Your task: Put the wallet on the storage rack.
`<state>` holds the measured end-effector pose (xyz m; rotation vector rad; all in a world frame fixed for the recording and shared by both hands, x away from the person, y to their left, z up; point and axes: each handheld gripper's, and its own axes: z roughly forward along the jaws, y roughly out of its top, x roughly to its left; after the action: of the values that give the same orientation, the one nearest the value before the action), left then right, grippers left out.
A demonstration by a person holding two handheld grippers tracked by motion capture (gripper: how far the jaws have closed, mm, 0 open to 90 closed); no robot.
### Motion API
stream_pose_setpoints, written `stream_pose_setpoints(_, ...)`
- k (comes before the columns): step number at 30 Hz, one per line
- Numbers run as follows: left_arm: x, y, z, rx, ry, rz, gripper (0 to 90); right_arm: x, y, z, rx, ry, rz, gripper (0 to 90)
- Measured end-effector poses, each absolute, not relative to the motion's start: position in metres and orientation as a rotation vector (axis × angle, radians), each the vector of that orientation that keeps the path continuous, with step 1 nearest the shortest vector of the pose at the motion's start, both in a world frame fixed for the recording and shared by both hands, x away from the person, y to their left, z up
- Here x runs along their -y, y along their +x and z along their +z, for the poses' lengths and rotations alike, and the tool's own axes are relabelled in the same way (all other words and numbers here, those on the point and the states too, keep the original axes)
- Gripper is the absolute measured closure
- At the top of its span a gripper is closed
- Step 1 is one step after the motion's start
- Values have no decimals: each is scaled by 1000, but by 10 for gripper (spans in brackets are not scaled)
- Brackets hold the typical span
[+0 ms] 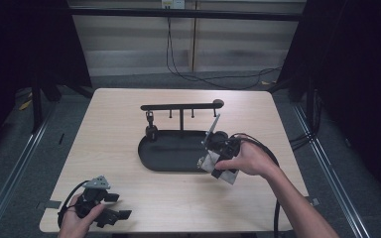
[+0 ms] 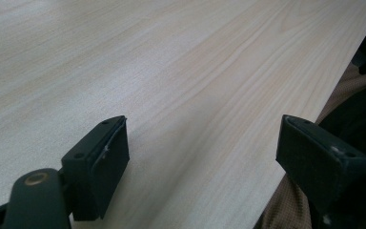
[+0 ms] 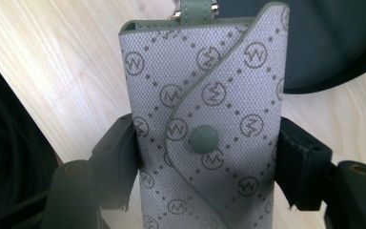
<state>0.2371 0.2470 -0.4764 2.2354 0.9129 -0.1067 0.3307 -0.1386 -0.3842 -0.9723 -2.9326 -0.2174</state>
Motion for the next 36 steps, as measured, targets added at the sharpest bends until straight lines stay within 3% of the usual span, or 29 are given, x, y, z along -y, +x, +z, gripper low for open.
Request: stream_pose_setpoints(36, -248, 238, -476, -944, 2254, -102, 183, 179, 364, -380, 2660, -1454, -461, 322)
